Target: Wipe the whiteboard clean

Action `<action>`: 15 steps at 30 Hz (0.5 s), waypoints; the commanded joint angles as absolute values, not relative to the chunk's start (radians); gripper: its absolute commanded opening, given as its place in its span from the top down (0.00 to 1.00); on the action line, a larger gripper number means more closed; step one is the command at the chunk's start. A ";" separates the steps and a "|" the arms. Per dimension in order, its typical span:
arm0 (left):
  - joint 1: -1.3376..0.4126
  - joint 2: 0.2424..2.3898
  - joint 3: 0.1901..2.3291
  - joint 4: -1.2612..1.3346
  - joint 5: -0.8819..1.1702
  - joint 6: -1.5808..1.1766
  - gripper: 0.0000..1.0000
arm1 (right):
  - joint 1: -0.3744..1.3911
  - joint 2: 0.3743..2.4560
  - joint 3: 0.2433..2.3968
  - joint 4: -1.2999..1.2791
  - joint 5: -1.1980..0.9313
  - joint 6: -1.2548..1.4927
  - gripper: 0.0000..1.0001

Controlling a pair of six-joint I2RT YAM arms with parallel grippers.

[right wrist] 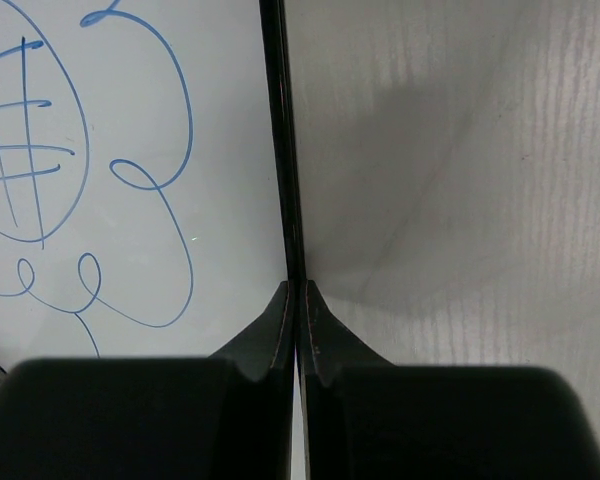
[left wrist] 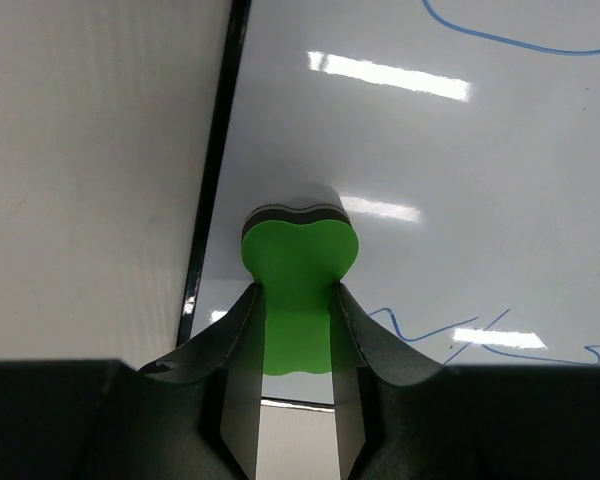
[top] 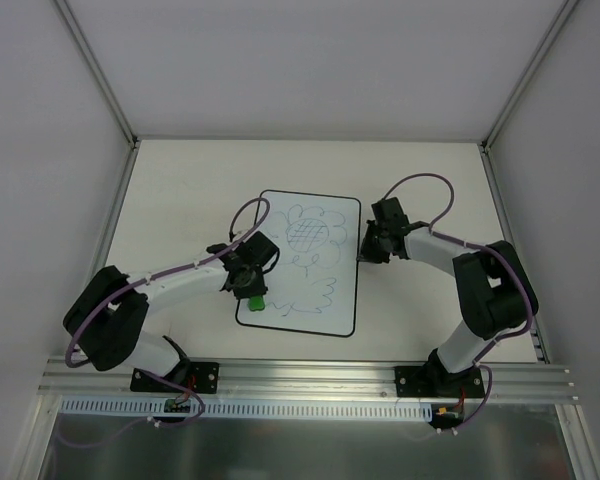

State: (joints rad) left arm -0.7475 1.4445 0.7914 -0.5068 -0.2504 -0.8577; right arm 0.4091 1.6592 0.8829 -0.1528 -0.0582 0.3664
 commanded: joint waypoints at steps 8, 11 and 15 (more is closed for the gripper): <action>-0.678 1.381 0.689 -0.673 -0.341 -0.831 1.00 | 0.425 1.703 0.874 -0.170 -0.031 0.370 1.00; -0.673 1.367 0.675 -0.672 -0.338 -0.831 1.00 | 0.425 1.706 0.876 -0.167 -0.028 0.367 1.00; -0.702 1.405 0.730 -0.669 -0.322 -0.813 1.00 | 0.429 1.715 0.881 -0.161 -0.032 0.367 1.00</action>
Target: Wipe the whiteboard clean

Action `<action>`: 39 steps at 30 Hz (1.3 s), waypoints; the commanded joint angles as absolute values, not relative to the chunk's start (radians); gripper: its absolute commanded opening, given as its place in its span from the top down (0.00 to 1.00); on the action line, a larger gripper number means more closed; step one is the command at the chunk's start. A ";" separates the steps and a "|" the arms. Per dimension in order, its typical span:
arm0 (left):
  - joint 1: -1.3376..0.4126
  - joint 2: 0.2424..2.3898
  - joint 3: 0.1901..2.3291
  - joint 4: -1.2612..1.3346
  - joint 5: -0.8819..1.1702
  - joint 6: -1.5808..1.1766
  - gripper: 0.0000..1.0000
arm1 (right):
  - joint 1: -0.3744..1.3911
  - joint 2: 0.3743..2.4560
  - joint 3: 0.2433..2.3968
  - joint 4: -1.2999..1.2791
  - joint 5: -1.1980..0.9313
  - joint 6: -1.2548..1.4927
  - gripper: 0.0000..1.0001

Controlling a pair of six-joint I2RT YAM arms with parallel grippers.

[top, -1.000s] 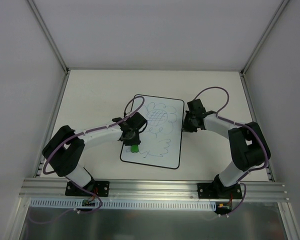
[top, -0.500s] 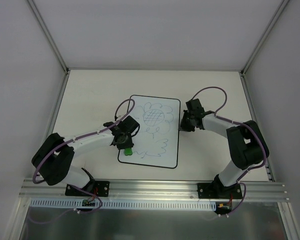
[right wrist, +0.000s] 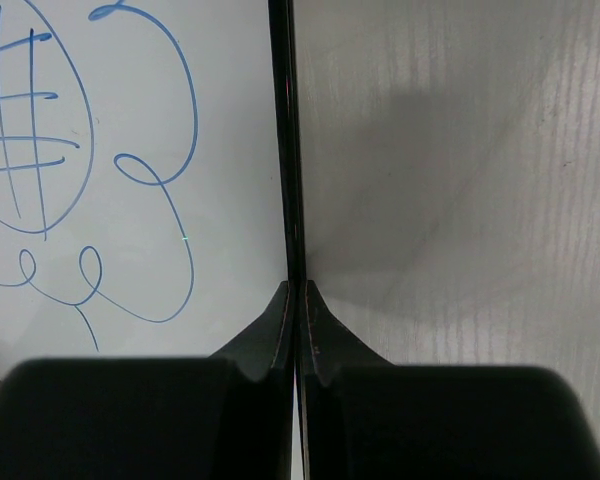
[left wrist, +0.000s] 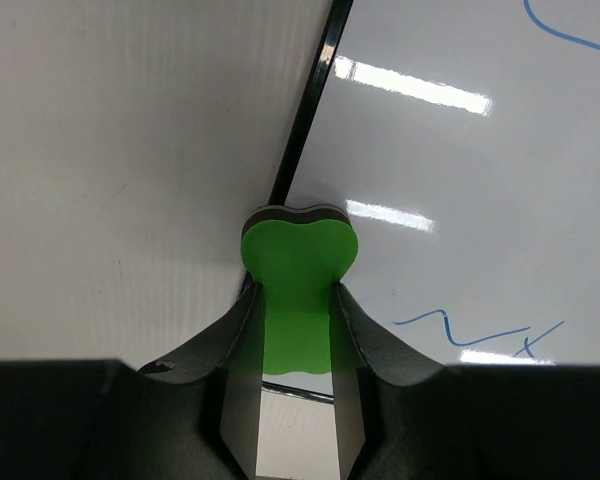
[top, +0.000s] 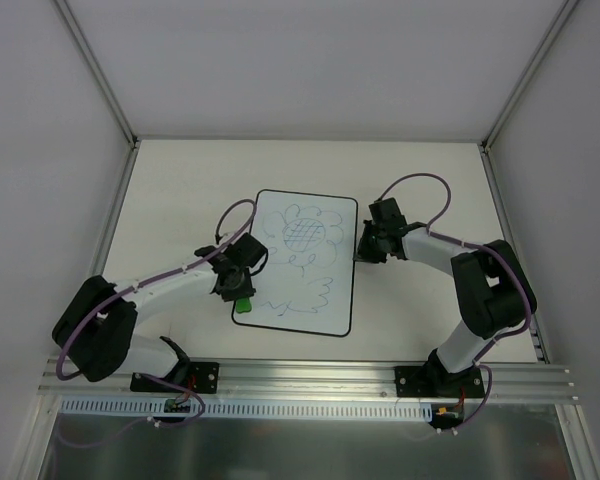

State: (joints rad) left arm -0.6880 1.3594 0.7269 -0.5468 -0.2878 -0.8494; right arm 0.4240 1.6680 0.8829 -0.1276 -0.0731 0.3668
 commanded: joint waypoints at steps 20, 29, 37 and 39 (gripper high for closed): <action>-0.961 1.718 1.000 -0.555 -0.210 -0.865 1.00 | 0.433 1.698 0.873 -0.156 -0.038 0.376 1.00; -0.741 1.416 0.718 -0.577 -0.276 -0.891 1.00 | 0.433 1.704 0.876 -0.153 -0.043 0.373 1.00; -0.624 1.310 0.624 -0.592 -0.321 -0.861 1.00 | 0.433 1.710 0.874 -0.144 -0.051 0.371 1.00; -0.591 1.280 0.617 -0.592 -0.325 -0.850 1.00 | 0.433 1.712 0.874 -0.143 -0.052 0.371 1.00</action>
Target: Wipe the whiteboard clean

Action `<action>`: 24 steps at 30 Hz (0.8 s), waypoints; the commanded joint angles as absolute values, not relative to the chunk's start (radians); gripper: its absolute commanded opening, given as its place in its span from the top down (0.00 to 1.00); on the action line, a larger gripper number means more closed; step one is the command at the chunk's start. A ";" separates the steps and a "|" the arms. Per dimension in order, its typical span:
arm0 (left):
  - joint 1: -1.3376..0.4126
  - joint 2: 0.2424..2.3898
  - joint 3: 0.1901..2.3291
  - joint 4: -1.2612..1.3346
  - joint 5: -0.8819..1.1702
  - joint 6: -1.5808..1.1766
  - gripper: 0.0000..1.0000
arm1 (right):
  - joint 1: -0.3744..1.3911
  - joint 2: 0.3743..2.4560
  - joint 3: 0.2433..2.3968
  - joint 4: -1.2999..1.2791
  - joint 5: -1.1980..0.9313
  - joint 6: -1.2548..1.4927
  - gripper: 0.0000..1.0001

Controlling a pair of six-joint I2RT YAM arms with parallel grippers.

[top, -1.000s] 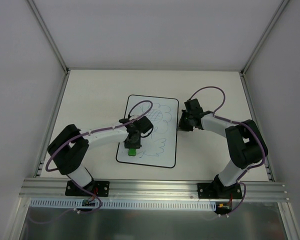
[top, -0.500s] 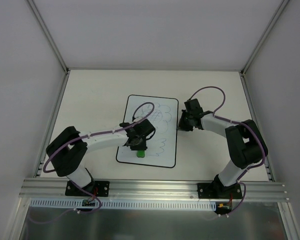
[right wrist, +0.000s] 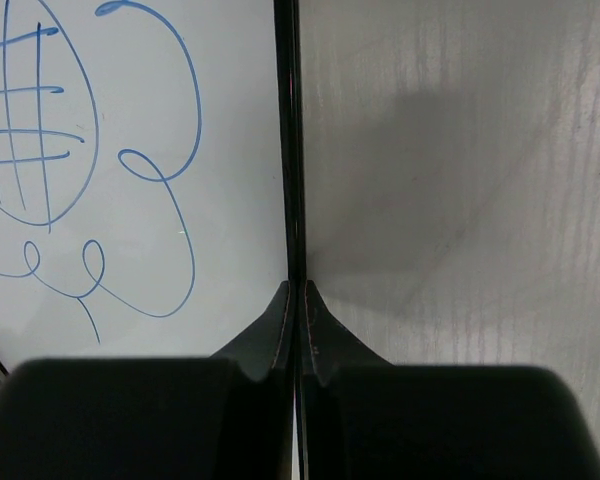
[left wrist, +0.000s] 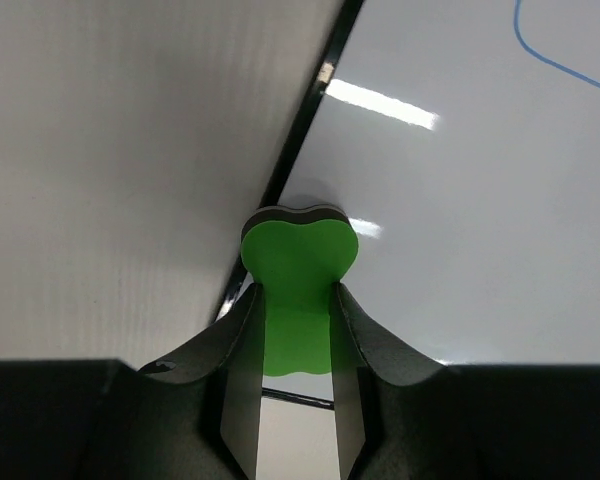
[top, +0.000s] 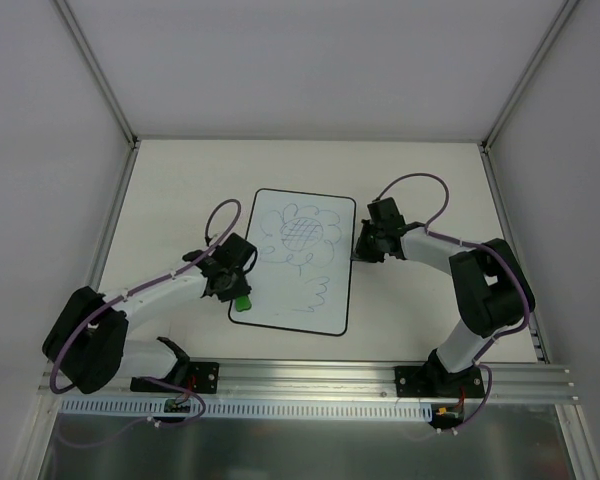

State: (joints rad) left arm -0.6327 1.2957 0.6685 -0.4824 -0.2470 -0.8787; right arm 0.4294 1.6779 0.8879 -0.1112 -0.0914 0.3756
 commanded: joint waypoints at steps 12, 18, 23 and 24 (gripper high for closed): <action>-0.609 1.331 0.712 -0.589 -0.262 -0.756 1.00 | 0.433 1.720 0.874 -0.133 -0.057 0.367 1.00; -0.782 1.363 0.802 -0.588 -0.238 -0.781 1.00 | 0.433 1.713 0.873 -0.133 -0.055 0.367 1.00; -0.845 1.512 0.853 -0.568 -0.247 -0.793 1.00 | 0.433 1.712 0.871 -0.132 -0.055 0.368 1.00; -0.862 1.558 0.859 -0.557 -0.244 -0.795 1.00 | 0.433 1.712 0.870 -0.130 -0.055 0.370 1.00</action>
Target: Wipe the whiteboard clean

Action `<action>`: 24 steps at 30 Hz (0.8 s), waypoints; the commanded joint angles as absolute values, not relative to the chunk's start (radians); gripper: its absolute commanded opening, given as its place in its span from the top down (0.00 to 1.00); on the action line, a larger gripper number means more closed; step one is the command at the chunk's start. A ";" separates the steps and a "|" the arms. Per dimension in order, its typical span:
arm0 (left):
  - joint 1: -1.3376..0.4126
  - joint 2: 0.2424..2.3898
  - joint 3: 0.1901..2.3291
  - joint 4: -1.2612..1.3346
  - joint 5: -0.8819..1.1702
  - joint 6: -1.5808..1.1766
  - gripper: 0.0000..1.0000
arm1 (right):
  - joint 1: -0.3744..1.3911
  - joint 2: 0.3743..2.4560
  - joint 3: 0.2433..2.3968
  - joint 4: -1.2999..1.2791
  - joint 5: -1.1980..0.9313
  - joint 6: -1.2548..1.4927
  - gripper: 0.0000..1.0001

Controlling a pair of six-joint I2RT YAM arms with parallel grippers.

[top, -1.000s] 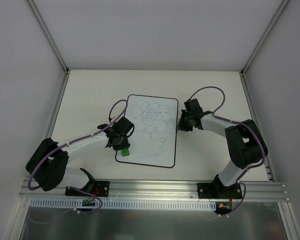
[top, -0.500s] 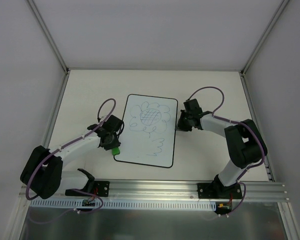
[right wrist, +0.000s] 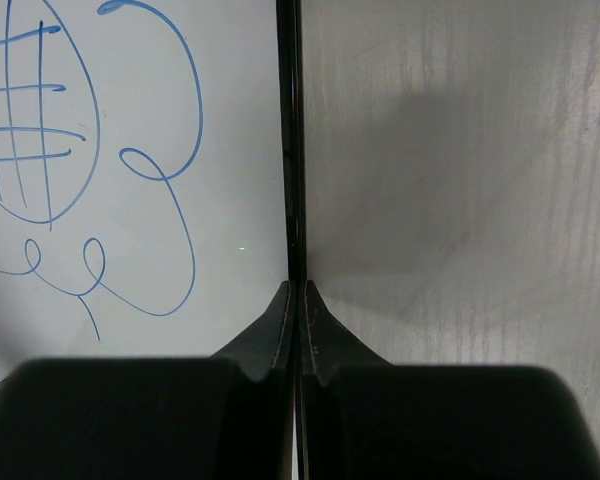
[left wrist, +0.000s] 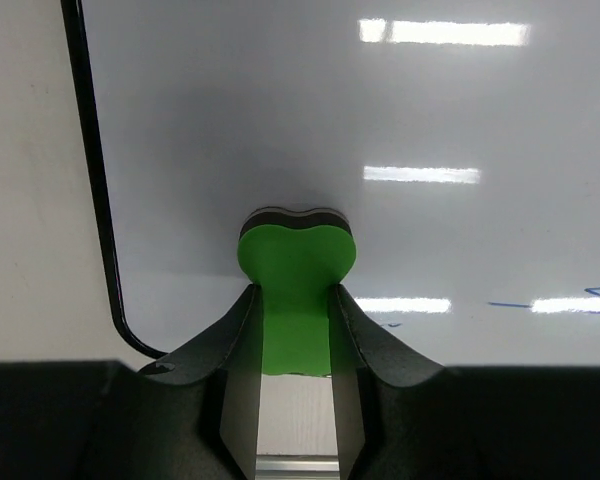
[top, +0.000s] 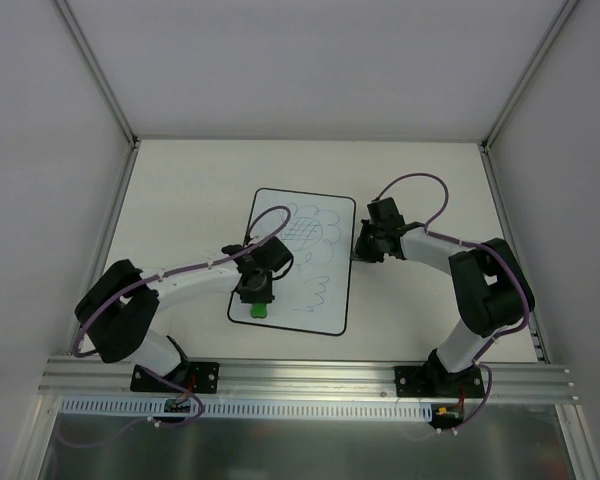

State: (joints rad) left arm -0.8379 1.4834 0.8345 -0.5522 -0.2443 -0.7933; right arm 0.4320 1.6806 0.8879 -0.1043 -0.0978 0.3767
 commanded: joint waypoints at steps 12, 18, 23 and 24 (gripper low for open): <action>-1.018 1.769 1.127 -0.489 -0.117 -0.762 1.00 | 0.433 1.689 0.853 -0.121 -0.055 0.379 1.00; -1.097 1.907 1.262 -0.499 -0.089 -0.730 1.00 | 0.433 1.690 0.854 -0.121 -0.054 0.383 1.00; -1.074 1.893 1.249 -0.528 -0.141 -0.735 1.00 | 0.433 1.694 0.854 -0.123 -0.055 0.379 1.00; -1.046 1.873 1.238 -0.534 -0.159 -0.736 1.00 | 0.433 1.690 0.853 -0.123 -0.055 0.379 1.00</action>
State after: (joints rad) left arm -1.0794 1.8759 1.2697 -0.4973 -0.1444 -0.7395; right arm 0.4316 1.6798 0.8841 -0.0959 -0.0959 0.3813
